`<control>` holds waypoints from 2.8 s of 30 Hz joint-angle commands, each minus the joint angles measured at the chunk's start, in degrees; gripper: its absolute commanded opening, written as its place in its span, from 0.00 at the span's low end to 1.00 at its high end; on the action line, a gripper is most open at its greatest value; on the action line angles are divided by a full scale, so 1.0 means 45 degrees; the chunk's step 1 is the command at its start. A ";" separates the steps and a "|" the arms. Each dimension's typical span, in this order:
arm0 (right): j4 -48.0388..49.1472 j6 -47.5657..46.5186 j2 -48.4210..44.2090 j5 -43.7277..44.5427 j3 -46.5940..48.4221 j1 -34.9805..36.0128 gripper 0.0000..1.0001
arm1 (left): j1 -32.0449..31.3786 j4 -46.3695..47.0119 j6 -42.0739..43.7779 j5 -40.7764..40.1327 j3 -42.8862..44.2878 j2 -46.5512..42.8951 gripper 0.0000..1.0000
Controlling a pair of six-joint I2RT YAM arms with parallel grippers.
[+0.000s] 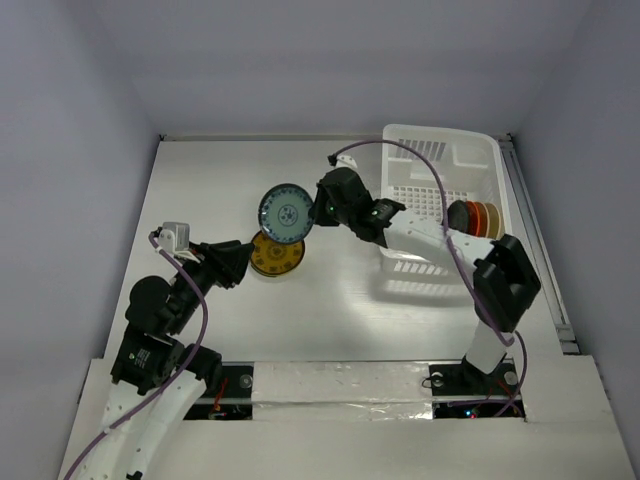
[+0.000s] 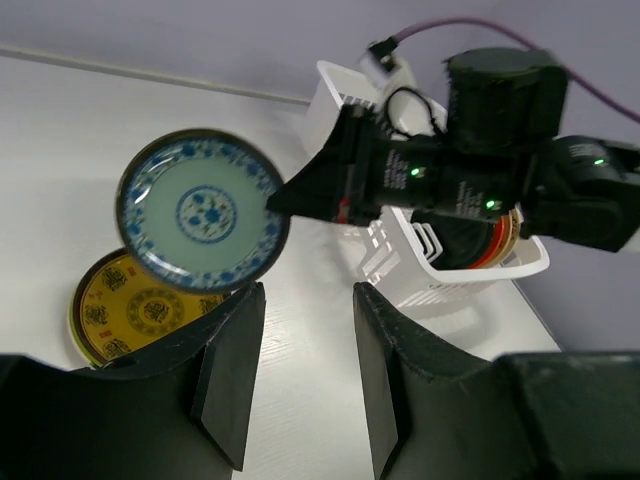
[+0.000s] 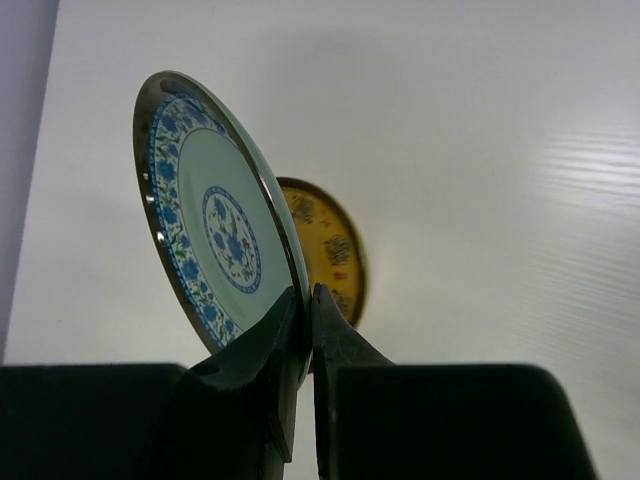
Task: Unload the plates from the dish rack
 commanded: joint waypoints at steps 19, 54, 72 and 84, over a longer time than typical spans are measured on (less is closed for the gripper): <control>0.3440 0.2759 0.1961 -0.3107 -0.1991 0.0511 0.28 | 0.0050 0.0331 -0.0022 0.0086 0.0100 0.0086 0.37; -0.6113 -0.2123 -0.7688 0.5257 -0.3709 -0.6731 0.45 | -0.0184 0.0448 -0.0002 0.0204 0.0061 -0.0714 0.38; -0.5388 -0.2437 -0.5169 0.4588 -0.3964 -0.7751 0.37 | -0.0301 0.0449 -0.0022 0.0184 0.0041 -0.0656 0.39; -0.5934 -0.3334 -0.4972 0.4646 -0.3418 -0.7751 0.05 | -0.0301 0.0448 -0.0022 0.0165 0.0061 -0.0578 0.39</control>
